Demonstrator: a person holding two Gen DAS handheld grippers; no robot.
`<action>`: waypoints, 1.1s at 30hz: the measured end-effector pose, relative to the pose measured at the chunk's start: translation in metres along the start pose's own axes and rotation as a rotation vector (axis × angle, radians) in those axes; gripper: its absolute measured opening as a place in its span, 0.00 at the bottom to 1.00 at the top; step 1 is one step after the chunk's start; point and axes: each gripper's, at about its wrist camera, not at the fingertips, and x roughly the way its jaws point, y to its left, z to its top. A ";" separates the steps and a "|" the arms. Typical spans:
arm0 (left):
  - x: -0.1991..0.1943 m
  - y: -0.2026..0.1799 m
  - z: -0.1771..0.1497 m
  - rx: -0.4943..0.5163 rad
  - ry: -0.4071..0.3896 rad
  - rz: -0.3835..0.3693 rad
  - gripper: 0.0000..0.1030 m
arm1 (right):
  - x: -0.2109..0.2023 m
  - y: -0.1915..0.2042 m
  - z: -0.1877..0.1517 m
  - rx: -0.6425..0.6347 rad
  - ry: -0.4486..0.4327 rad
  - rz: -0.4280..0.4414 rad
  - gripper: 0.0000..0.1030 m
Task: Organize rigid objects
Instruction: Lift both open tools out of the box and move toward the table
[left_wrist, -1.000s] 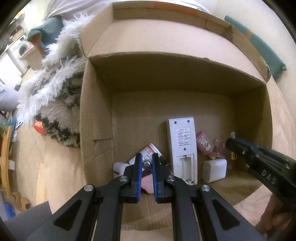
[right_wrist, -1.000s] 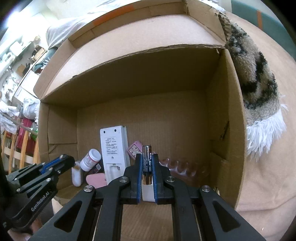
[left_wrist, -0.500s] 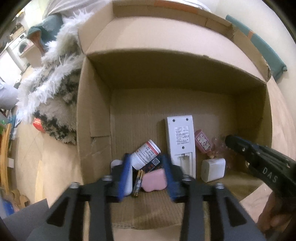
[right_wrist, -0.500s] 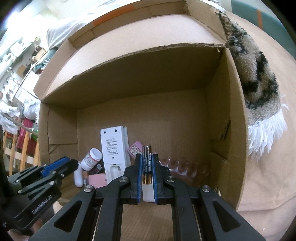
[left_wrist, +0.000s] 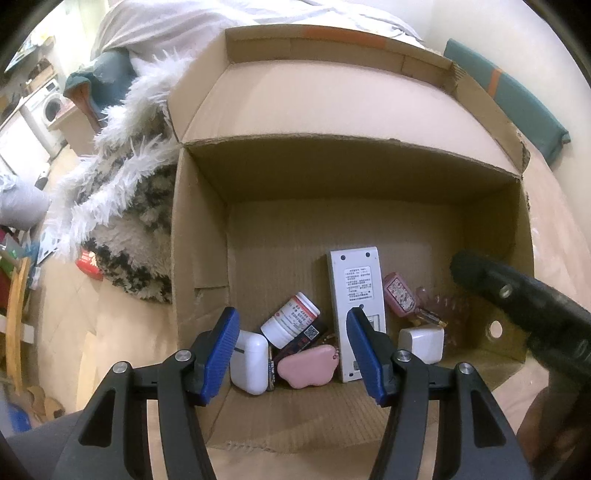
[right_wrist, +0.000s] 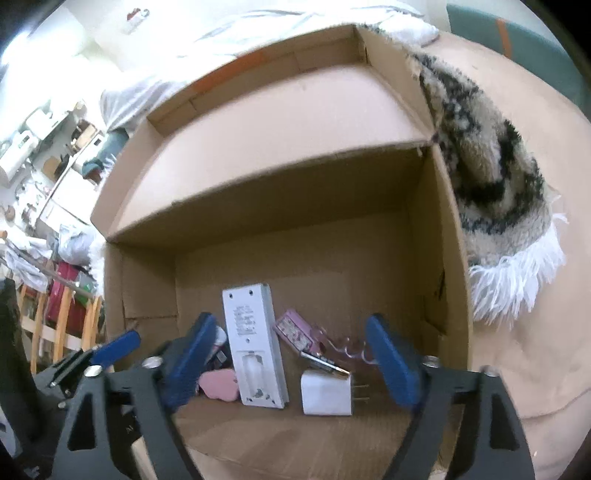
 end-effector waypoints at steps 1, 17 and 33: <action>-0.002 0.000 0.000 -0.001 0.002 -0.004 0.55 | -0.004 -0.003 0.001 0.014 -0.015 0.004 1.00; -0.034 0.014 0.002 0.013 -0.070 0.047 0.55 | -0.049 -0.015 -0.001 0.029 -0.194 0.006 1.00; -0.064 0.018 -0.054 0.053 -0.080 0.058 0.55 | -0.058 -0.030 -0.060 0.102 -0.051 -0.045 1.00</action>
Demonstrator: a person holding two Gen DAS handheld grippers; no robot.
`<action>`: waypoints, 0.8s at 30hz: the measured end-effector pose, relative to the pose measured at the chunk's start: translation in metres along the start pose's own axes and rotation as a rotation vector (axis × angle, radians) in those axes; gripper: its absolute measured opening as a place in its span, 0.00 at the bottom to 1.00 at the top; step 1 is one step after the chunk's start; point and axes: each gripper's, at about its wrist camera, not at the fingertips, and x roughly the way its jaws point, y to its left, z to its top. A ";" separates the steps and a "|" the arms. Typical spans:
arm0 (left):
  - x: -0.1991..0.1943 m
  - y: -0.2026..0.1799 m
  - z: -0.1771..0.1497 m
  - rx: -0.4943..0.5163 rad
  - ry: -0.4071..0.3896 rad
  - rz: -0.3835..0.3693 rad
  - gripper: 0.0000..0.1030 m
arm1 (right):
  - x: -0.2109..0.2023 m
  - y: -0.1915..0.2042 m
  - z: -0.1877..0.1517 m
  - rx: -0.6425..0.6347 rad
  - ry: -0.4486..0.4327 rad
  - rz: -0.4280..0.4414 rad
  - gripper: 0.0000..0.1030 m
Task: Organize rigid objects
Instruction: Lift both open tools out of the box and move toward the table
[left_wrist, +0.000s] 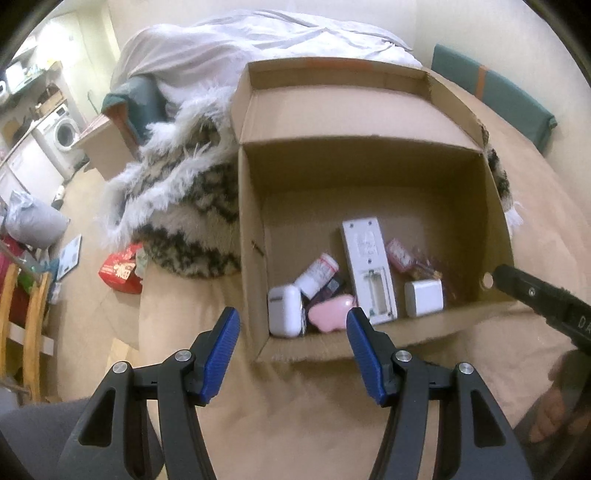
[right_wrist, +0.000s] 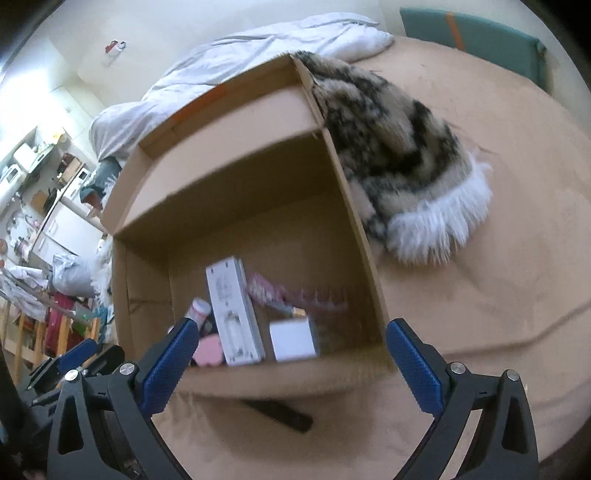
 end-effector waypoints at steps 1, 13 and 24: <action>0.000 0.001 -0.004 -0.005 0.008 -0.006 0.55 | -0.001 -0.002 -0.005 0.011 0.012 0.002 1.00; 0.013 0.022 -0.036 -0.104 0.132 -0.050 0.55 | 0.007 -0.012 -0.051 0.055 0.140 0.003 1.00; 0.027 0.044 -0.041 -0.229 0.202 -0.038 0.55 | 0.059 0.007 -0.069 -0.041 0.317 -0.119 1.00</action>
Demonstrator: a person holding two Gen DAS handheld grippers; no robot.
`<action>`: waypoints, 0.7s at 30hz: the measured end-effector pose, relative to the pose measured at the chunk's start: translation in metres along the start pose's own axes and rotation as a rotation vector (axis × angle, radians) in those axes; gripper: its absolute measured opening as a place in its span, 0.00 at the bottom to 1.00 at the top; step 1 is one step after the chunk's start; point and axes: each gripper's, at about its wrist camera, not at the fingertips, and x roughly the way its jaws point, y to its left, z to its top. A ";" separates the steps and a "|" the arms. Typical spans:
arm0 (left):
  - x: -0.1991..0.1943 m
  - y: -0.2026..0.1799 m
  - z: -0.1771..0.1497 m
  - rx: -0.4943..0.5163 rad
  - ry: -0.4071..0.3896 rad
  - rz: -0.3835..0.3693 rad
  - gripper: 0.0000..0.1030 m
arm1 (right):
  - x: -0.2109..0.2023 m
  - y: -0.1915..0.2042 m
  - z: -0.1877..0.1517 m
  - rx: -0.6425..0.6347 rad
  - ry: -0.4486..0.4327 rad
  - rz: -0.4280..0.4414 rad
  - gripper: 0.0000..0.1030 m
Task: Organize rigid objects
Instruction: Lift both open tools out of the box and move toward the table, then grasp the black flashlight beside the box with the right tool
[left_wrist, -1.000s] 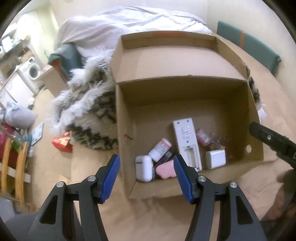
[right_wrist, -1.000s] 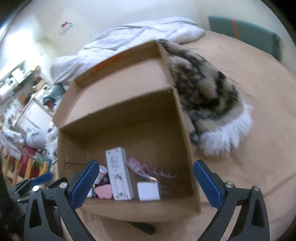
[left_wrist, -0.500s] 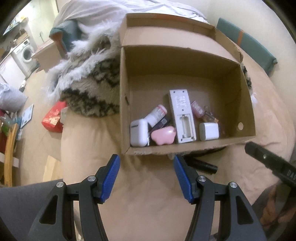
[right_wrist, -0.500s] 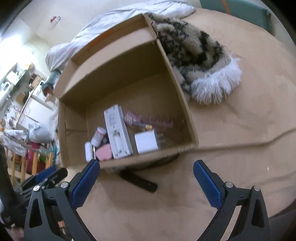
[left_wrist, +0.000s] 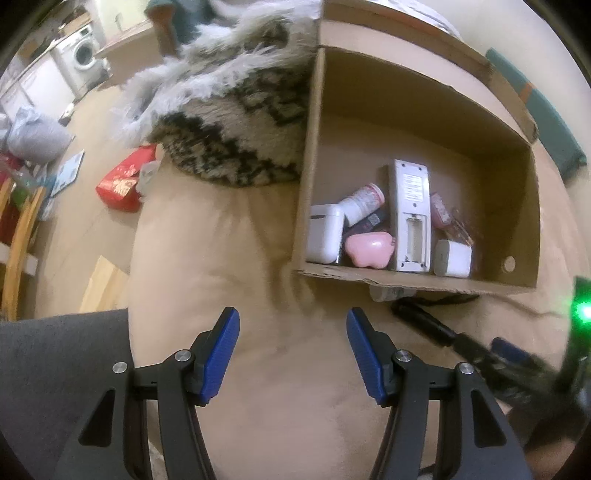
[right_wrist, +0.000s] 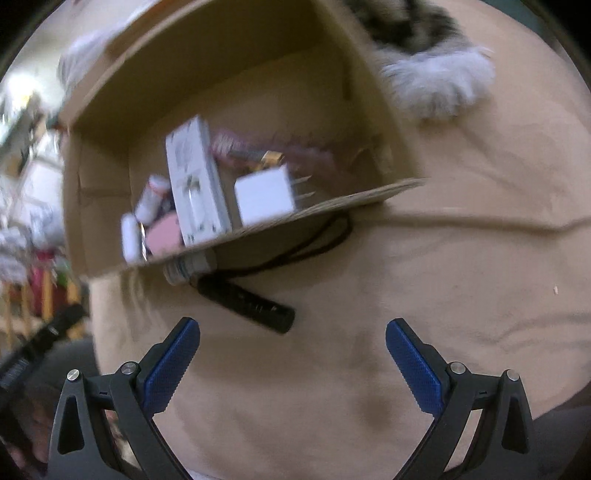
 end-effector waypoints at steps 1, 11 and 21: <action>-0.001 0.002 0.001 -0.012 0.000 -0.001 0.55 | 0.006 0.005 0.000 0.002 0.004 -0.022 1.00; -0.009 0.013 0.002 -0.069 -0.011 -0.015 0.55 | 0.051 0.045 -0.014 0.238 -0.057 -0.261 1.00; -0.011 0.013 0.002 -0.078 -0.002 -0.052 0.55 | 0.055 0.055 -0.022 0.139 -0.190 -0.318 0.87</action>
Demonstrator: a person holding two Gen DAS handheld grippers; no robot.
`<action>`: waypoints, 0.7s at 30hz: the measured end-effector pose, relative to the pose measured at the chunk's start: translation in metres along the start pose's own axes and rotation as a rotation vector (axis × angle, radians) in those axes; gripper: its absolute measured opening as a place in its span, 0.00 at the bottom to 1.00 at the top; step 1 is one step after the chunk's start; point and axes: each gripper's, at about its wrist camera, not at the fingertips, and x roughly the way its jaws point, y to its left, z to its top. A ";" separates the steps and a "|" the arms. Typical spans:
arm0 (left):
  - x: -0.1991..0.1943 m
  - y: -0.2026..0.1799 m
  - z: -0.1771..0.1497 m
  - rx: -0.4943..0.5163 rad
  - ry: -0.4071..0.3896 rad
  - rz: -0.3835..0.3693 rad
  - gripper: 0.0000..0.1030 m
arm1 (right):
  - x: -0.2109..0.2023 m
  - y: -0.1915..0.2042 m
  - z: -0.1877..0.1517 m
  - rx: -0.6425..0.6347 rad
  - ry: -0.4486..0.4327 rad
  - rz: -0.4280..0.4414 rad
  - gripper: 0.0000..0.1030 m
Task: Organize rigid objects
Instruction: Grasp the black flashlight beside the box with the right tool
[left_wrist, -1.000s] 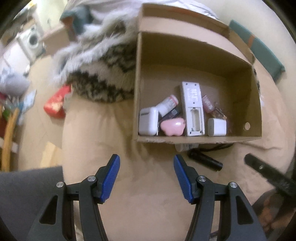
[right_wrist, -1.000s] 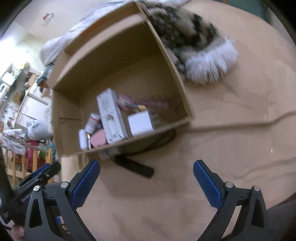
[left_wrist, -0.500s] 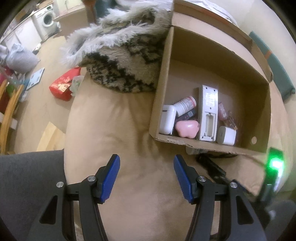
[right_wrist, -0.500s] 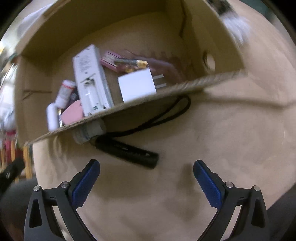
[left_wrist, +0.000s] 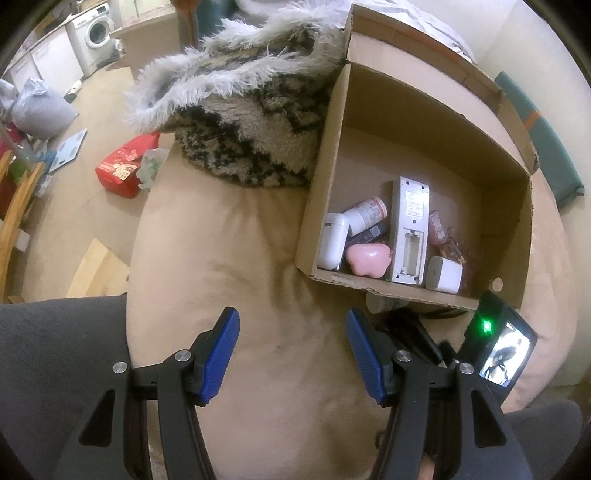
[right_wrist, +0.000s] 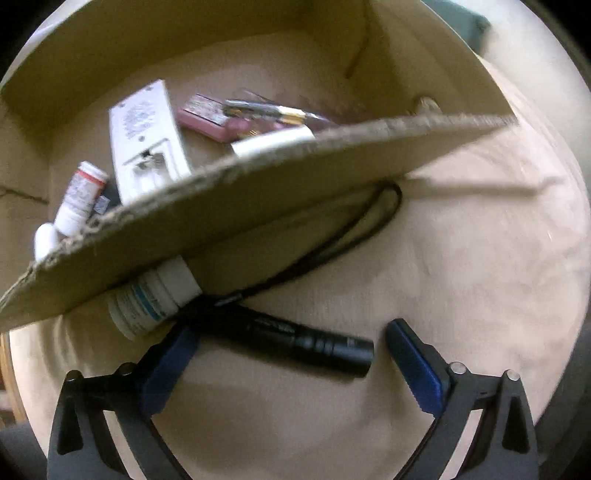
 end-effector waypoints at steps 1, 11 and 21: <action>0.000 0.000 0.000 0.000 0.000 -0.002 0.55 | -0.003 -0.002 0.000 -0.031 -0.008 0.003 0.87; 0.007 -0.002 -0.001 0.002 0.010 0.013 0.55 | -0.055 -0.056 -0.004 -0.141 0.019 0.155 0.87; 0.015 -0.010 -0.005 0.033 0.001 0.051 0.55 | -0.147 -0.072 0.033 -0.311 -0.147 0.411 0.87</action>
